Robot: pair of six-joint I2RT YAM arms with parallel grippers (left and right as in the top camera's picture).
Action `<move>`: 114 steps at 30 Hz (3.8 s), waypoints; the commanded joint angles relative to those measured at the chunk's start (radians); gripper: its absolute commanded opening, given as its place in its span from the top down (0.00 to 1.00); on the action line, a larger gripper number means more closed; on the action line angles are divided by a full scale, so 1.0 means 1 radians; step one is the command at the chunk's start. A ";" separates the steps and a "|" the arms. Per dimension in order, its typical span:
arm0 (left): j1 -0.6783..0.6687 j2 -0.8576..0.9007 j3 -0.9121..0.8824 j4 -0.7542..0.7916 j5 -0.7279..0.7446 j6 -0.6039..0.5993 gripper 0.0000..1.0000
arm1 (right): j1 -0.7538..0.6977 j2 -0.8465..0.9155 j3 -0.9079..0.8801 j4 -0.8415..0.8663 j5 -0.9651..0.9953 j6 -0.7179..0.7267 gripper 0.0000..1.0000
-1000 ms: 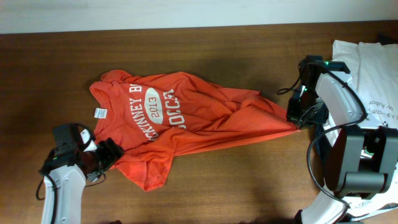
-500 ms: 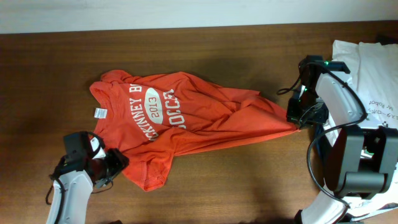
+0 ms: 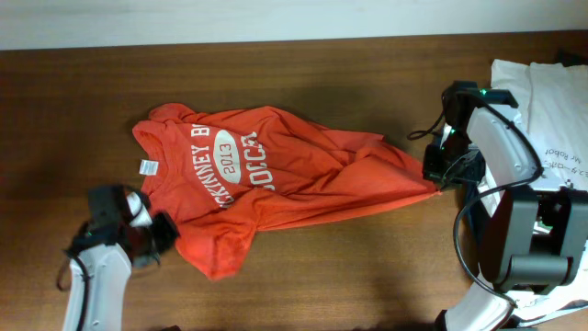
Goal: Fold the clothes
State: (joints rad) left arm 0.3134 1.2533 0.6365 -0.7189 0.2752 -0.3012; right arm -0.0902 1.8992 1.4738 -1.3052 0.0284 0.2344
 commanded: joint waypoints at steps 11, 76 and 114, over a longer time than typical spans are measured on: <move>0.079 -0.018 1.238 -0.416 0.002 0.071 0.99 | -0.002 -0.462 0.819 -0.251 -0.074 -0.097 0.96; -0.008 0.170 0.299 0.151 0.092 -0.001 0.99 | -0.093 -0.272 -0.234 0.444 -0.074 -0.020 0.96; -0.423 0.417 0.327 0.112 -0.271 0.112 0.58 | -0.093 -0.055 -0.240 0.392 -0.190 -0.049 0.64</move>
State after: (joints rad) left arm -0.1120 1.6199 0.9611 -0.6189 0.0319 -0.1978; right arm -0.1780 1.8366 1.2381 -0.9123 -0.1635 0.1867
